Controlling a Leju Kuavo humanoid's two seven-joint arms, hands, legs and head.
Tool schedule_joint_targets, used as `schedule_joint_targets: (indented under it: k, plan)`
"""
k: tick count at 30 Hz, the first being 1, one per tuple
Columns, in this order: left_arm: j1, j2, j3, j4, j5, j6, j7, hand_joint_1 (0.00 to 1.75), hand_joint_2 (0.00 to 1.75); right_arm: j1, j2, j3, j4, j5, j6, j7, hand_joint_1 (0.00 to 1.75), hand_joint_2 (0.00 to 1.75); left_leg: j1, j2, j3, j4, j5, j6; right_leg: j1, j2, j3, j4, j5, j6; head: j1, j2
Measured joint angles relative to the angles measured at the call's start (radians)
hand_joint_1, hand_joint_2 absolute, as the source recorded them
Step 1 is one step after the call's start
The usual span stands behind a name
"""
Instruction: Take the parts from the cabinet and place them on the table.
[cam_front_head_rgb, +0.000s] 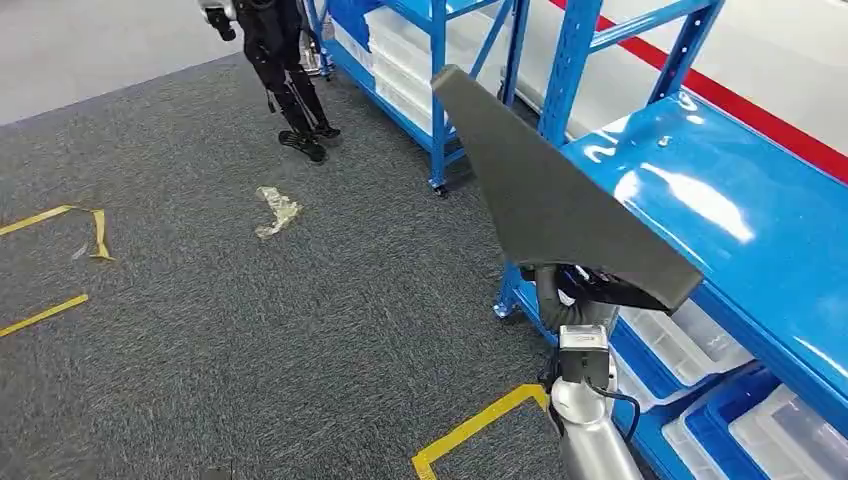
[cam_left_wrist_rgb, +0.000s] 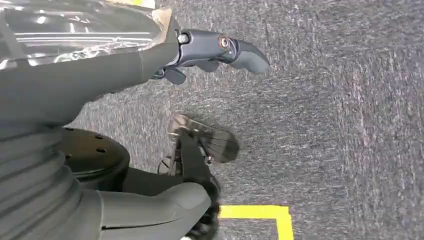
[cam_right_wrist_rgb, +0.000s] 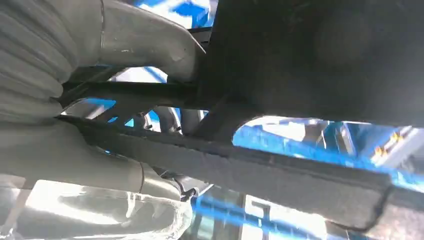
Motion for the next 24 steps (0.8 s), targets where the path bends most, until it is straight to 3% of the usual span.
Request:
schedule_joint_targets:
  k: [1, 2, 3, 4, 5, 6, 9, 10, 11, 12, 13, 14, 15, 16, 17, 18, 19, 20, 22, 24]
  plan:
    - [0.001, 0.0, 0.0, 0.0, 0.003, 0.0, 0.0, 0.0, 1.75, 0.0, 0.0, 0.003, 0.002, -0.003, 0.0, -0.001, 1.75, 1.75, 0.0, 0.0, 0.007, -0.014, 0.018, 0.002, 0.002, -0.012, 0.001, 0.0, -0.001, -0.001, 0.0, 0.0]
    - [0.0, 0.0, 0.0, 0.0, 0.005, 0.0, 0.0, 0.0, 1.75, -0.001, 0.0, 0.007, 0.004, -0.007, -0.002, -0.002, 1.75, 1.75, 0.0, 0.003, 0.038, -0.074, 0.054, 0.007, 0.004, -0.023, 0.001, 0.0, -0.002, -0.002, 0.0, 0.0]
    - [-0.003, 0.0, 0.0, 0.0, 0.009, 0.0, 0.0, 0.0, 1.75, -0.003, 0.001, 0.013, 0.006, -0.012, -0.006, -0.004, 1.75, 1.75, -0.002, 0.014, 0.09, -0.169, 0.096, 0.015, 0.005, -0.033, 0.003, 0.0, -0.002, -0.002, 0.0, 0.0]
    - [-0.006, 0.0, 0.0, 0.0, 0.009, 0.0, 0.0, 0.0, 1.75, -0.007, 0.001, 0.018, 0.008, -0.015, -0.01, -0.007, 1.75, 1.75, -0.007, 0.044, 0.147, -0.267, 0.13, 0.026, 0.007, -0.042, 0.005, 0.0, -0.003, -0.003, 0.0, 0.0]
    - [-0.012, -0.001, -0.001, 0.0, 0.009, 0.003, 0.0, 0.0, 1.75, -0.01, 0.002, 0.023, 0.008, -0.019, -0.018, -0.009, 1.75, 1.75, -0.02, 0.101, 0.174, -0.322, 0.123, 0.035, 0.012, -0.05, 0.006, 0.0, -0.005, -0.001, 0.0, 0.0]
    - [-0.018, -0.003, -0.001, 0.0, 0.009, 0.007, -0.001, 0.0, 1.75, -0.011, 0.001, 0.027, 0.01, -0.023, -0.027, -0.014, 1.75, 1.75, -0.022, 0.088, 0.174, -0.322, 0.127, 0.034, 0.019, -0.058, 0.004, -0.001, -0.008, 0.004, 0.001, 0.0]
    - [-0.023, -0.008, -0.001, 0.0, 0.013, 0.029, -0.013, 0.0, 1.75, -0.009, 0.0, 0.048, 0.016, -0.04, -0.053, -0.021, 1.75, 1.75, -0.03, 0.051, 0.168, -0.328, 0.131, 0.043, 0.016, -0.092, 0.012, -0.005, -0.009, 0.013, 0.0, 0.0]
    - [-0.022, -0.011, -0.001, 0.0, 0.019, 0.035, -0.016, 0.0, 1.75, -0.009, -0.002, 0.056, 0.016, -0.047, -0.062, -0.022, 1.75, 1.75, -0.013, 0.041, 0.183, -0.345, 0.142, 0.051, 0.016, -0.081, 0.008, 0.0, -0.018, 0.02, 0.001, 0.0]
    - [-0.026, -0.014, -0.001, 0.001, 0.021, 0.04, -0.021, 0.0, 1.75, -0.009, -0.005, 0.061, 0.019, -0.05, -0.068, -0.022, 1.75, 1.75, -0.016, 0.03, 0.186, -0.351, 0.146, 0.055, 0.014, -0.03, -0.004, 0.034, -0.036, 0.019, 0.002, 0.0]
    - [-0.032, -0.017, -0.002, 0.001, 0.023, 0.041, -0.023, 0.0, 1.75, -0.008, -0.01, 0.066, 0.019, -0.056, -0.074, -0.023, 1.75, 1.75, -0.014, 0.019, 0.186, -0.35, 0.149, 0.06, 0.013, 0.009, -0.032, 0.103, -0.066, 0.015, 0.003, 0.0]
    - [-0.037, -0.019, -0.002, 0.001, 0.024, 0.041, -0.023, 0.0, 1.75, -0.004, -0.012, 0.07, 0.021, -0.06, -0.077, -0.023, 1.75, 1.75, -0.013, 0.002, 0.185, -0.35, 0.15, 0.061, 0.011, 0.029, -0.073, 0.191, -0.099, 0.013, 0.005, 0.0]
    - [-0.038, -0.022, -0.003, 0.003, 0.023, 0.04, -0.023, 0.0, 1.75, 0.001, -0.017, 0.074, 0.024, -0.063, -0.08, -0.024, 1.75, 1.75, -0.013, -0.014, 0.184, -0.35, 0.15, 0.061, 0.008, 0.035, -0.111, 0.263, -0.123, 0.014, 0.005, 0.0]
    - [-0.038, -0.024, -0.005, 0.006, 0.024, 0.038, -0.022, 0.0, 1.75, 0.005, -0.018, 0.079, 0.027, -0.063, -0.082, -0.024, 1.75, 1.75, -0.013, -0.028, 0.184, -0.349, 0.15, 0.061, 0.007, 0.036, -0.135, 0.305, -0.13, 0.02, 0.005, 0.0]
    - [-0.037, -0.025, -0.006, 0.007, 0.024, 0.033, -0.018, 0.0, 1.75, 0.007, -0.022, 0.084, 0.028, -0.063, -0.09, -0.024, 1.75, 1.75, -0.013, -0.043, 0.185, -0.348, 0.15, 0.06, 0.005, 0.036, -0.137, 0.294, -0.117, 0.029, 0.005, 0.0]
    - [-0.037, -0.025, -0.007, 0.008, 0.023, 0.029, -0.014, 0.0, 1.75, 0.006, -0.022, 0.089, 0.028, -0.062, -0.098, -0.024, 1.75, 1.75, -0.011, -0.056, 0.185, -0.347, 0.15, 0.059, 0.001, 0.037, -0.117, 0.24, -0.087, 0.04, 0.005, 0.0]
    - [-0.038, -0.025, -0.009, 0.008, 0.023, 0.024, -0.012, 0.0, 1.75, 0.006, -0.022, 0.094, 0.028, -0.06, -0.109, -0.024, 1.75, 1.75, -0.008, -0.071, 0.186, -0.344, 0.148, 0.056, -0.004, 0.041, -0.076, 0.148, -0.044, 0.054, 0.005, 0.0]
    - [-0.039, -0.025, -0.013, 0.008, 0.022, 0.021, -0.01, 0.0, 1.75, 0.007, -0.023, 0.098, 0.027, -0.058, -0.116, -0.023, 1.75, 1.75, -0.004, -0.083, 0.185, -0.337, 0.145, 0.051, -0.011, 0.059, -0.031, 0.051, -0.003, 0.068, 0.005, 0.0]
    - [-0.039, -0.025, -0.017, 0.008, 0.02, 0.019, -0.005, 0.0, 1.75, 0.008, -0.026, 0.104, 0.027, -0.056, -0.123, -0.022, 1.75, 1.75, -0.003, -0.094, 0.182, -0.329, 0.14, 0.042, -0.016, 0.092, -0.011, 0.01, 0.0, 0.068, 0.004, 0.0]
    - [-0.041, -0.025, -0.023, 0.008, 0.018, 0.018, -0.002, 0.0, 1.75, 0.014, -0.028, 0.115, 0.023, -0.055, -0.132, -0.022, 1.75, 1.75, -0.006, -0.108, 0.172, -0.326, 0.141, 0.031, -0.008, 0.081, -0.005, 0.003, 0.006, 0.044, 0.005, 0.0]
    - [-0.038, -0.024, -0.027, 0.008, 0.016, 0.018, -0.001, 0.0, 1.75, 0.017, -0.031, 0.119, 0.021, -0.054, -0.133, -0.022, 1.75, 1.75, -0.003, -0.119, 0.17, -0.331, 0.145, 0.024, -0.003, 0.07, -0.005, 0.004, 0.007, 0.032, 0.005, 0.0]
